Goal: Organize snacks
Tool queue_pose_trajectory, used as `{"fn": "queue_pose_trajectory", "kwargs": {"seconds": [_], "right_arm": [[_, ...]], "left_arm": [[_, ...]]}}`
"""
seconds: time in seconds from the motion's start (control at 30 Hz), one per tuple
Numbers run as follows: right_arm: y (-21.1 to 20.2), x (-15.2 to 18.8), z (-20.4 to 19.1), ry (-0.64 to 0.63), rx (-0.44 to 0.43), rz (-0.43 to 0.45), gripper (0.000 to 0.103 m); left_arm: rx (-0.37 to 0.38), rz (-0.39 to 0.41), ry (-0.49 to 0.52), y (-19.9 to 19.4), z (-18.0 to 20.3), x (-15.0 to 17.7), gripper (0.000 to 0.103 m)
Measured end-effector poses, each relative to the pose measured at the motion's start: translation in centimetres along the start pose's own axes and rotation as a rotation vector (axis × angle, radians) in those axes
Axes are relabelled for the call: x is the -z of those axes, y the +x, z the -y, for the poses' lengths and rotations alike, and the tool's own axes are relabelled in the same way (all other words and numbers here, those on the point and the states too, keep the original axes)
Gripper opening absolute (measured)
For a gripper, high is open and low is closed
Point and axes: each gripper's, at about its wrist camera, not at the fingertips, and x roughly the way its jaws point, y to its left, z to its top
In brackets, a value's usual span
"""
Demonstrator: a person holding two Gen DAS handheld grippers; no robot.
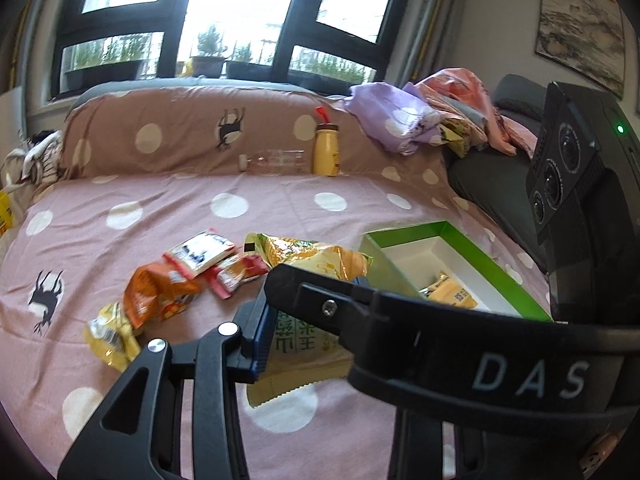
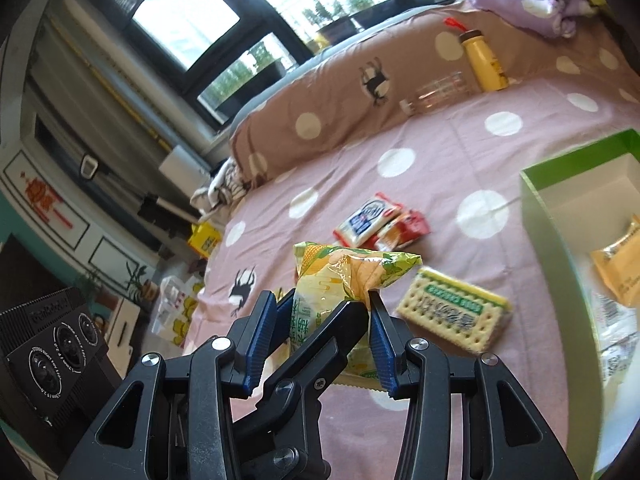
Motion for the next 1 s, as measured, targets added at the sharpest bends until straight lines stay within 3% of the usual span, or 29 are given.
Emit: {"fn": "queue_pose_trajectory", "kwargs": {"seconds": [0.5, 1.0], "right_arm": [[-5.9, -1.2, 6.4, 0.167, 0.052, 0.162, 0.049], [-8.6, -1.0, 13.6, 0.367, 0.148, 0.23, 0.049]], "left_arm": [[0.12, -0.041, 0.166, 3.9, 7.7, -1.9, 0.035], [0.235, -0.183, 0.271, 9.8, 13.3, -1.4, 0.035]]}}
